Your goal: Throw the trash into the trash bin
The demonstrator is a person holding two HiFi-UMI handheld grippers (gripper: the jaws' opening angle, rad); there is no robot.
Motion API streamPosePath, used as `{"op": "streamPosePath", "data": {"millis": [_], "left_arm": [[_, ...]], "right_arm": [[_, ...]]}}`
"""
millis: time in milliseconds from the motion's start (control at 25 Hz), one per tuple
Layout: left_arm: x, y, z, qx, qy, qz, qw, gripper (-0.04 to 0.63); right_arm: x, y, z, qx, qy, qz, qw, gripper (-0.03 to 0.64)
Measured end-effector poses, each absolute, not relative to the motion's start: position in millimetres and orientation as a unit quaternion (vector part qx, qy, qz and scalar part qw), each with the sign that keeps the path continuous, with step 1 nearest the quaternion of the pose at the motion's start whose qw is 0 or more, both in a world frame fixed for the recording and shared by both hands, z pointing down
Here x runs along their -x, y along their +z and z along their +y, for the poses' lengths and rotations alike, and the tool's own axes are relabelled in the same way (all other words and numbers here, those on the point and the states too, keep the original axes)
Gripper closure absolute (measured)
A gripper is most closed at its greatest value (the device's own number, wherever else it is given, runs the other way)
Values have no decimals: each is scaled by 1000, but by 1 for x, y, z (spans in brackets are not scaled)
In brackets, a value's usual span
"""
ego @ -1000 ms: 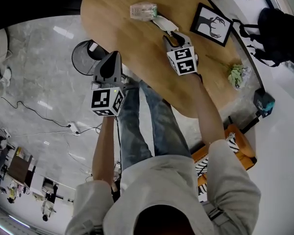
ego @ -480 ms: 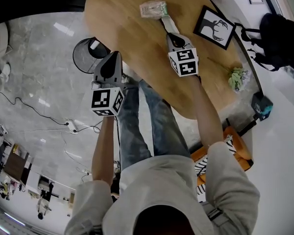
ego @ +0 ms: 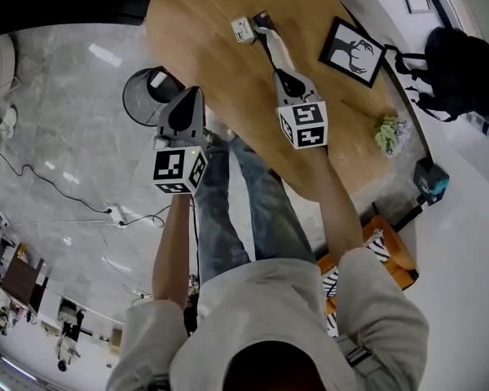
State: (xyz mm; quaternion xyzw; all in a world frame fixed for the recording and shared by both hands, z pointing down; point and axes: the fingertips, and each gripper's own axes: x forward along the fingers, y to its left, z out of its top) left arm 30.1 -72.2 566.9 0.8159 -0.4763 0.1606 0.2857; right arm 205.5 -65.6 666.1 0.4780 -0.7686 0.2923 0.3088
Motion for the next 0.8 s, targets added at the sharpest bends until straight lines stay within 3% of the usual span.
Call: {"op": "streamPosePath", "data": {"millis": [440,800], "left_arm": [[7,560,-53,-795,146,-513,288,578],[79,548,-26,-757,122,-576,285,578]], "right_arm": [[-158,649,-70,-445,270,-798,303,588],[-66,631,-64,-373,245,-843,300,588]]}}
